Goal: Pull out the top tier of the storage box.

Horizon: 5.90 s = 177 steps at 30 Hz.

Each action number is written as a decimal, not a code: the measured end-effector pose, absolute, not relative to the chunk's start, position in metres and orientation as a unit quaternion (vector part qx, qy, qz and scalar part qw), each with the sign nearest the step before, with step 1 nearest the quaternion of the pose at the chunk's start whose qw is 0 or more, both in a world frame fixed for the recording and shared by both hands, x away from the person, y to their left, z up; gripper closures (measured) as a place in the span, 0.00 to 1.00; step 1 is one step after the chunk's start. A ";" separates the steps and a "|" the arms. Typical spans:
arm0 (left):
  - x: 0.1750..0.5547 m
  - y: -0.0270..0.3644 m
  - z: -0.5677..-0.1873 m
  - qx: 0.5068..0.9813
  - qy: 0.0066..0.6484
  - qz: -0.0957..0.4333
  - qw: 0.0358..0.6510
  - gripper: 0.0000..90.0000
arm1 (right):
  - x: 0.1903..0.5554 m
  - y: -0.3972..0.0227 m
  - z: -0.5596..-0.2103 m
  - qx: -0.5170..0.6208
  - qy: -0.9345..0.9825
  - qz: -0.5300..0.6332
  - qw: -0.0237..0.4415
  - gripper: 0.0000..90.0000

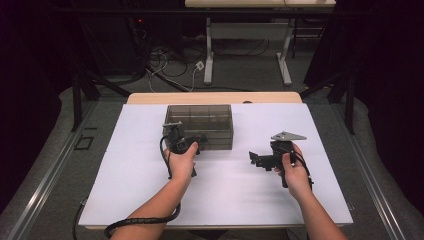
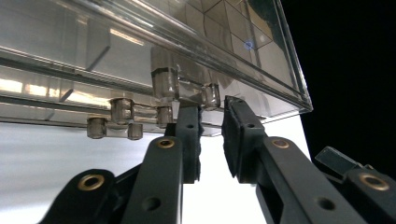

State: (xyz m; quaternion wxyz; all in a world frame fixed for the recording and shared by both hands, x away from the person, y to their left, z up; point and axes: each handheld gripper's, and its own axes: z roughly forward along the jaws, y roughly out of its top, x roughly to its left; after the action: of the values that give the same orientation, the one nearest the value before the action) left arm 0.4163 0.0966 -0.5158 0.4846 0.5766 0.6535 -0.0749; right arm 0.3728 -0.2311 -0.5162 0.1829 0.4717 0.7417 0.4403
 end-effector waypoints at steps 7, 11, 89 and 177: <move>0.416 0.097 -0.516 0.578 0.654 -0.073 0.482 0.91 | 0.373 -0.231 -0.516 0.472 0.742 0.440 0.182 0.03; 0.416 0.096 -0.516 0.579 0.654 -0.071 0.482 0.91 | 0.373 -0.231 -0.516 0.472 0.742 0.440 0.183 0.03; 0.387 0.103 -0.518 0.591 0.638 -0.085 0.486 0.92 | 0.373 -0.230 -0.517 0.468 0.746 0.437 0.182 0.03; 0.361 0.073 -0.494 0.724 0.490 0.033 0.485 0.44 | 0.373 -0.230 -0.518 0.468 0.750 0.432 0.178 0.04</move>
State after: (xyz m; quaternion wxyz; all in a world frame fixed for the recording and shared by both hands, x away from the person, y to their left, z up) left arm 0.3610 0.0725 -0.4945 0.4850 0.7237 0.4898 0.0328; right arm 0.3726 -0.2296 -0.5182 0.1781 0.4680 0.7498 0.4325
